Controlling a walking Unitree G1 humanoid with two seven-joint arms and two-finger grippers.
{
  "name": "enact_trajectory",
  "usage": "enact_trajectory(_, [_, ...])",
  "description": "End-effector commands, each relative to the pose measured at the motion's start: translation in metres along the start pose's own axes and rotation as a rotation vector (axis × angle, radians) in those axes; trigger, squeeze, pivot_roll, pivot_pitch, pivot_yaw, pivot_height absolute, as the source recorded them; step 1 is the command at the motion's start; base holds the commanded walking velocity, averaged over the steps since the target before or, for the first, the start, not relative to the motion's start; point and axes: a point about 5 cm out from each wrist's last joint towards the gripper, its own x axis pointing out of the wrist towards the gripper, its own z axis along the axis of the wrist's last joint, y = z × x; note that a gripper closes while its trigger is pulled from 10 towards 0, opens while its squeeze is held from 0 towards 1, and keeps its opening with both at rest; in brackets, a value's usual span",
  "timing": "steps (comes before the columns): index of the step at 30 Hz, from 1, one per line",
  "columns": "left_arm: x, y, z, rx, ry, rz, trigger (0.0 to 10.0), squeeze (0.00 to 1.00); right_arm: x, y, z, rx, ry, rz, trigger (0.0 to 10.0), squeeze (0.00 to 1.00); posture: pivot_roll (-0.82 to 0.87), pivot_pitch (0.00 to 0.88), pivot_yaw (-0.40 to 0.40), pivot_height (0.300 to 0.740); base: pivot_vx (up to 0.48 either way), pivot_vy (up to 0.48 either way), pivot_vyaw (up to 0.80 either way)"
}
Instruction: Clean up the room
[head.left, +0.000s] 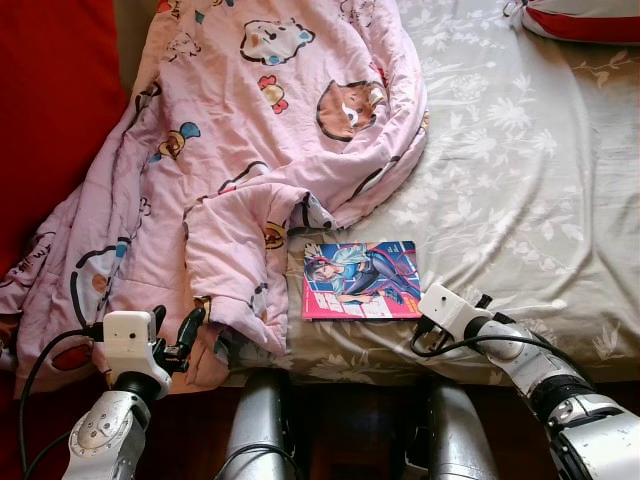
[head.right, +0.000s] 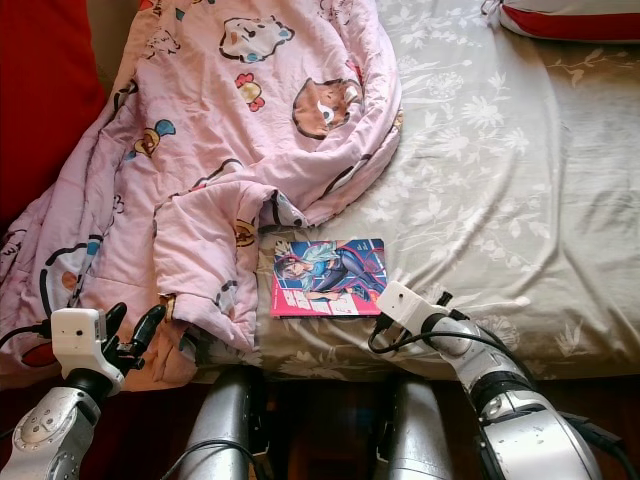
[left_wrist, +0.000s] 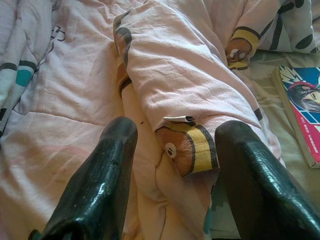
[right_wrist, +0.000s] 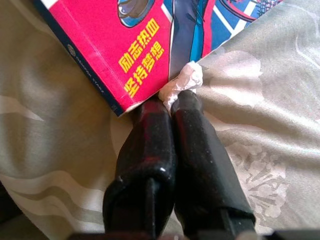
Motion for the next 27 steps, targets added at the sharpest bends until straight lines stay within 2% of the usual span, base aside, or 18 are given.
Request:
enact_trajectory(1, [-0.006, 0.004, -0.007, 0.01, 0.044, 0.011, 10.0, 0.0, 0.001, 0.017, -0.008, 0.013, 0.025, 0.047, 0.0, 0.0, 0.23, 0.348, 0.119, 0.61, 0.0, 0.0, 0.0])
enact_trajectory(14, [-0.004, 0.002, -0.014, 0.001, 0.058, 0.012, 10.0, 0.0, -0.004, 0.017, -0.021, 0.101, 0.024, -0.018, 0.0, 0.0, 0.21, 0.312, 0.114, 0.61, 0.0, 0.0, 0.0])
enact_trajectory(18, [0.002, 0.001, -0.019, -0.012, 0.063, 0.018, 10.0, 0.0, -0.011, 0.009, -0.027, 0.134, -0.016, -0.075, 0.0, 0.0, 0.17, 0.281, 0.106, 0.61, 0.0, 0.0, 0.0])
enact_trajectory(22, [0.004, 0.002, -0.025, -0.025, 0.075, 0.026, 10.0, 0.0, -0.014, 0.008, -0.029, 0.153, -0.041, -0.103, 0.0, 0.0, 0.14, 0.265, 0.097, 0.61, 0.0, 0.0, 0.0])
enact_trajectory(25, [0.007, 0.001, -0.03, -0.034, 0.085, 0.028, 10.0, 0.0, -0.016, 0.009, -0.032, 0.185, -0.059, -0.125, 0.0, 0.0, 0.13, 0.243, 0.088, 0.61, 0.0, 0.0, 0.0])
enact_trajectory(27, [0.009, 0.0, -0.035, -0.043, 0.096, 0.034, 10.0, 0.0, -0.022, 0.008, -0.039, 0.243, -0.083, -0.193, 0.0, 0.0, 0.1, 0.212, 0.079, 0.61, 0.0, 0.0, 0.0])
